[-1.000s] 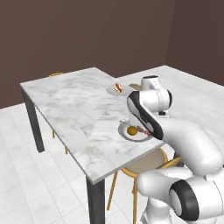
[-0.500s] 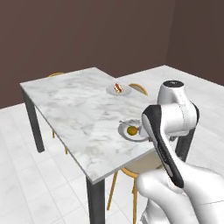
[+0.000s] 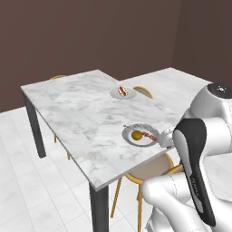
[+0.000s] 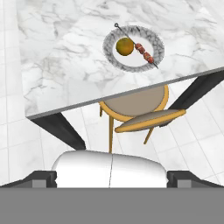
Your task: Pick up the pear and orange from the fridge and place one fruit on each plate on the dining counter.
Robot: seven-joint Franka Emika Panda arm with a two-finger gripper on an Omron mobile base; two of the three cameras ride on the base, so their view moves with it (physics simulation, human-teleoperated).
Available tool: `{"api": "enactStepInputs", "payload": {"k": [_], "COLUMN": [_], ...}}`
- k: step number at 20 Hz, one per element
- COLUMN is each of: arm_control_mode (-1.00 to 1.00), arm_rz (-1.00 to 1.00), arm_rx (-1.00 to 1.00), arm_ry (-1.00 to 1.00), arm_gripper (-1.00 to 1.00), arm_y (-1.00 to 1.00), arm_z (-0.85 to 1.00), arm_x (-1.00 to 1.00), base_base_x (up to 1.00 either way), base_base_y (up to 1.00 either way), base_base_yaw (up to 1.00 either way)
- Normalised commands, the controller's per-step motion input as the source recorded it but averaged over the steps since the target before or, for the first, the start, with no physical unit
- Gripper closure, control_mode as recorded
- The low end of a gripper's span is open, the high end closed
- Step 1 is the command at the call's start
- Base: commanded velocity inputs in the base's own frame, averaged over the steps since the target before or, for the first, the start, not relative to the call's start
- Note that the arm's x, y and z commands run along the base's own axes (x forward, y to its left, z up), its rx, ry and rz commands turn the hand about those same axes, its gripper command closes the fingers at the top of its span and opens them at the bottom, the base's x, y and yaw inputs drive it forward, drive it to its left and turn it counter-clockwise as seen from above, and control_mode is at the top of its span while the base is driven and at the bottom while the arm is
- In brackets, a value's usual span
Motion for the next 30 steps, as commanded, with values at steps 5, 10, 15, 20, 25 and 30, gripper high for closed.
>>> {"api": "enactStepInputs", "payload": {"k": [5, 10, 15, 20, 25, 30], "arm_control_mode": [-1.00, -1.00, -1.00, -1.00, -1.00, 1.00], "arm_rz": [0.00, -0.01, -0.04, 0.00, 0.00, 0.00], "arm_rx": [0.04, 0.01, 0.00, 0.00, 0.00, 0.00], "arm_ry": [0.00, -0.02, -0.04, 0.00, 0.00, 0.00], "arm_gripper": [-1.00, -1.00, -1.00, -1.00, -1.00, -1.00], "arm_y": [0.00, 0.00, 0.00, 0.00, 0.00, 0.00], "arm_z": [0.33, 0.00, 0.00, 0.00, 0.00, 0.00], "arm_x": [0.00, -0.13, -0.11, 0.00, 0.00, -0.03], "base_base_x": [0.00, 0.00, 0.00, 0.00, 0.00, -0.71], "base_base_y": [0.00, 0.00, 0.00, 0.00, 0.00, -0.04], "base_base_yaw": [0.00, 0.00, 0.00, 0.00, 0.00, -0.13]}}
